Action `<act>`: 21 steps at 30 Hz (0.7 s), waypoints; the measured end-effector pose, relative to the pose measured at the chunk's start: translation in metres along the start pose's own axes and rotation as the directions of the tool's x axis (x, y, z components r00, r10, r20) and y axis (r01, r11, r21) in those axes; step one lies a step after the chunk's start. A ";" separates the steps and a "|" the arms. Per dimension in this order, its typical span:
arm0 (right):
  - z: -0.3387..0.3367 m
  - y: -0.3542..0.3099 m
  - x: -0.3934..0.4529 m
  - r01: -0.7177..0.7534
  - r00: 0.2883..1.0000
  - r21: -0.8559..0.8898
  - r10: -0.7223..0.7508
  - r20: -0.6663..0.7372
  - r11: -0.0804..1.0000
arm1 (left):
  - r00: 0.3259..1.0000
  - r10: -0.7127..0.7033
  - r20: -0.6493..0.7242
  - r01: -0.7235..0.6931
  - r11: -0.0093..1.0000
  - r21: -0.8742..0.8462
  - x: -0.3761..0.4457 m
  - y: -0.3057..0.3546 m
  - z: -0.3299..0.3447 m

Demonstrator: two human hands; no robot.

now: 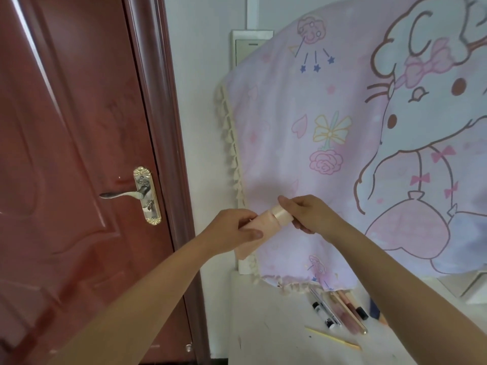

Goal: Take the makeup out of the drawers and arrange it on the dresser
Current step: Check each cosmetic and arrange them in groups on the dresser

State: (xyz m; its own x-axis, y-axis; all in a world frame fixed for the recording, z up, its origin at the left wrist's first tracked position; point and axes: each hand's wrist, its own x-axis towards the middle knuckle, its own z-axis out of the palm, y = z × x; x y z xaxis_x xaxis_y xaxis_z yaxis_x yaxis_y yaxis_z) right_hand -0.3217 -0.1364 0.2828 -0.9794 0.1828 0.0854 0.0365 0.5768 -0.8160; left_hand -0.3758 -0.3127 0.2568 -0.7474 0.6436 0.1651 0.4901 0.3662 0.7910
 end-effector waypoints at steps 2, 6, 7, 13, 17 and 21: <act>-0.003 0.001 -0.003 -0.003 0.999 0.123 -0.003 0.047 0.992 | 1.000 -0.008 -0.003 0.008 1.000 0.001 -0.002 0.000 0.002; -0.005 0.011 -0.006 -0.017 0.987 0.275 -0.028 0.161 0.961 | 0.999 -0.045 0.016 0.045 0.998 -0.040 -0.008 -0.007 0.005; -0.004 0.015 -0.007 -0.020 0.983 0.292 -0.035 0.182 0.956 | 0.998 -0.055 0.035 0.057 0.997 -0.049 -0.009 -0.010 0.008; 0.002 0.048 -0.012 -0.087 0.960 0.475 -0.054 0.276 0.876 | 0.976 -0.150 0.157 0.180 0.964 -0.197 -0.020 -0.029 0.026; 0.018 0.076 -0.019 -0.090 0.958 0.387 -0.026 0.285 0.918 | 0.960 -0.221 0.173 0.256 0.941 -0.220 -0.033 -0.043 0.044; 0.036 0.106 -0.024 -0.151 0.944 0.307 0.045 0.327 0.940 | 0.931 -0.322 0.170 0.352 0.914 -0.199 -0.048 -0.053 0.067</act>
State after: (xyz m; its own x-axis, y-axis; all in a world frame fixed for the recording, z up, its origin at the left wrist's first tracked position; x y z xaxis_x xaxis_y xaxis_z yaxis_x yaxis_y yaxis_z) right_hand -0.3017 -0.1084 0.1740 -0.9878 -0.0613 -0.1431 0.1215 0.2704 -0.9550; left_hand -0.3357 -0.3180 0.1671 -0.7773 0.5961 -0.2013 0.0953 0.4279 0.8988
